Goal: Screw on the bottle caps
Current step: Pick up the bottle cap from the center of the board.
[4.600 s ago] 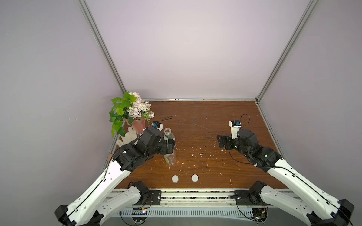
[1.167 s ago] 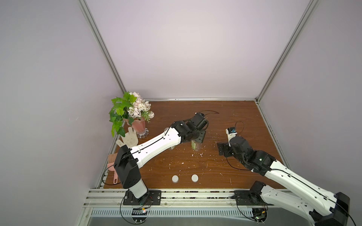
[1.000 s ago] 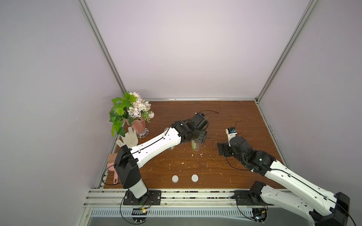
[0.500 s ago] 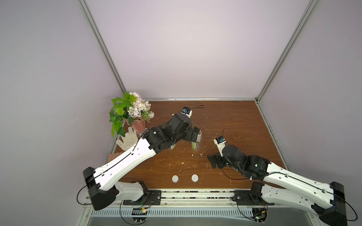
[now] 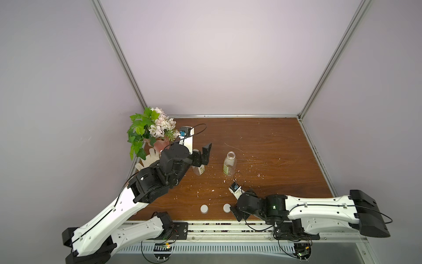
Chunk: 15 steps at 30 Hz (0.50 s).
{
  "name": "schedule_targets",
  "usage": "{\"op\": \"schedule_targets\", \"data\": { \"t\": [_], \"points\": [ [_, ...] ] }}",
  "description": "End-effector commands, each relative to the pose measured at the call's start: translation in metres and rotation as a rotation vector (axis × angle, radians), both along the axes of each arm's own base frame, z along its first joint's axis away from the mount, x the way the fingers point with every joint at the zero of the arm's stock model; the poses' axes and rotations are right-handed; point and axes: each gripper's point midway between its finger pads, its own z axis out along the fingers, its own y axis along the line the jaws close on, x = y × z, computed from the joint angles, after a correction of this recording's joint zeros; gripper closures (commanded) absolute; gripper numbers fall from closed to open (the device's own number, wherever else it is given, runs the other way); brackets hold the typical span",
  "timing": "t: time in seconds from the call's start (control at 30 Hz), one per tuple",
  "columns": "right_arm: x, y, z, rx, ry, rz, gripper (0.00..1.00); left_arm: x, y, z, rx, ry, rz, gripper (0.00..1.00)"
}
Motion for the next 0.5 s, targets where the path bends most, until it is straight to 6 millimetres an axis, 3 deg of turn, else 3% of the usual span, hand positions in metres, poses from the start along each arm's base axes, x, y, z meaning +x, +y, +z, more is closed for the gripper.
{"op": "schedule_targets", "data": {
  "t": [0.0, 0.2, 0.47],
  "points": [
    [-0.013, 0.026, -0.007, -0.012, 0.049, 0.090, 0.07, -0.007, 0.016, 0.015, -0.026, -0.057, 0.033, 0.01],
    [-0.017, 0.043, -0.032, -0.079, 0.073, 0.143, 0.16, -0.017, 0.021, 0.013, -0.044, -0.065, 0.002, 0.01],
    [-0.015, 0.049, -0.045, -0.100, 0.089, 0.145, 0.24, -0.019, 0.025, 0.012, -0.030, -0.076, 0.003, 0.01]
  ]
}}
